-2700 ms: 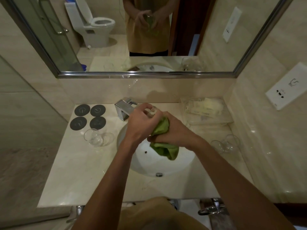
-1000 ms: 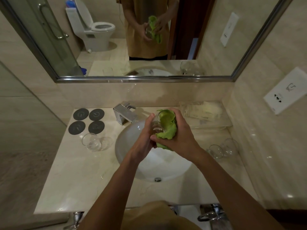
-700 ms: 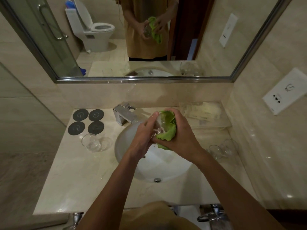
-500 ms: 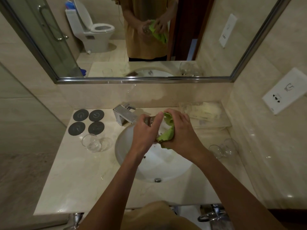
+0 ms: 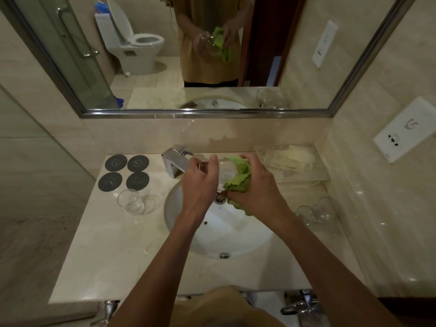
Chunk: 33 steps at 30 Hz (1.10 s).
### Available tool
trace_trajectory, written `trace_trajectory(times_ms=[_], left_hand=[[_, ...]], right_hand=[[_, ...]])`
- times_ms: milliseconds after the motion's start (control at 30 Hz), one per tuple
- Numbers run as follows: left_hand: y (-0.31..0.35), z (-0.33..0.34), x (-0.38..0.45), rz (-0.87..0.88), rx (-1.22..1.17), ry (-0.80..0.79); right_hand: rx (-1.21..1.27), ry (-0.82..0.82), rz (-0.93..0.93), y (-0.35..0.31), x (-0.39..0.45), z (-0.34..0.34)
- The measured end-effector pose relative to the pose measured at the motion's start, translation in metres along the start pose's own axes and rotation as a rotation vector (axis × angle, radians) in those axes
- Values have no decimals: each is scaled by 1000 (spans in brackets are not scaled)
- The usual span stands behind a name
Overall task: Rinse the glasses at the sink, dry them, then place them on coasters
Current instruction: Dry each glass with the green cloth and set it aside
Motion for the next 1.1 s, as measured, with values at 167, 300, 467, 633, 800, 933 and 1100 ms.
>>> trace_trajectory(times_ms=[167, 300, 467, 633, 800, 933, 1100], left_hand=[[-3, -5, 1, 16, 61, 37], [1, -4, -3, 52, 97, 32], [9, 8, -9, 74, 127, 0], [-1, 7, -3, 62, 149, 14], [-14, 6, 2, -14, 119, -28], [-12, 7, 5, -35, 64, -50], [-8, 12, 6, -38, -31, -94]], right_hand=[[-14, 18, -85, -14, 0, -15], [-131, 135, -228, -24, 6, -35], [-276, 122, -269, -29, 9, -21], [230, -114, 20, -8, 3, -6], [419, -393, 59, 3, -2, 7], [201, -379, -155, 2, 0, 7], [75, -64, -274, -4, -1, -1]])
Point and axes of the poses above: each hand's wrist, its own x-axis towards the middle knuckle, its own z-axis out of the palm, y = z × x, the point moved 10 cm from there along x, towards the middle knuckle, and after that the axes turned 4 degrees about -y, right-handed, at the moved point
